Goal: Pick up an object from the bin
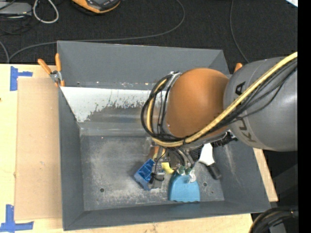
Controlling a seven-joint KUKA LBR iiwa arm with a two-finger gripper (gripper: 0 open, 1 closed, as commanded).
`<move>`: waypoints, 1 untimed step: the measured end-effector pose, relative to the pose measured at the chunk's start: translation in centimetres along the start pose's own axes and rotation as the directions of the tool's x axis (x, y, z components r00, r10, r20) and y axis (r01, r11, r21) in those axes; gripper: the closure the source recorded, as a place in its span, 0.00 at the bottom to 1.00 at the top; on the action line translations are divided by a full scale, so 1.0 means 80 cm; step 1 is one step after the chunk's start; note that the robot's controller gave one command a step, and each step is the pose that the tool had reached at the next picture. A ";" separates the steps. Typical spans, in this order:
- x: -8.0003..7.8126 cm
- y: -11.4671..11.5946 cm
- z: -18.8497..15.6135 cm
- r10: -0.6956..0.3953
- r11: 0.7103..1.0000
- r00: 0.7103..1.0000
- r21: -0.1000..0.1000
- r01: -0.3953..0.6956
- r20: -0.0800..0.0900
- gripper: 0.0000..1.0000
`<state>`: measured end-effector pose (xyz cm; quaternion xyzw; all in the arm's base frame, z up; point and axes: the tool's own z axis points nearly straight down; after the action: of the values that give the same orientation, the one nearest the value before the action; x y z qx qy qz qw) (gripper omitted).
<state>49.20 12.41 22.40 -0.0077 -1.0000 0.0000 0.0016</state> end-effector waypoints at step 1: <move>0.000 0.000 0.000 0.000 1.000 1.000 0.000 0.000 0.000 1.00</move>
Offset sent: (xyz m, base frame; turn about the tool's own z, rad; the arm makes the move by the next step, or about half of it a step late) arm 0.0000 0.0000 0.0000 0.0000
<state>49.20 12.41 22.40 -0.0079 -1.0000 -0.0001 0.0016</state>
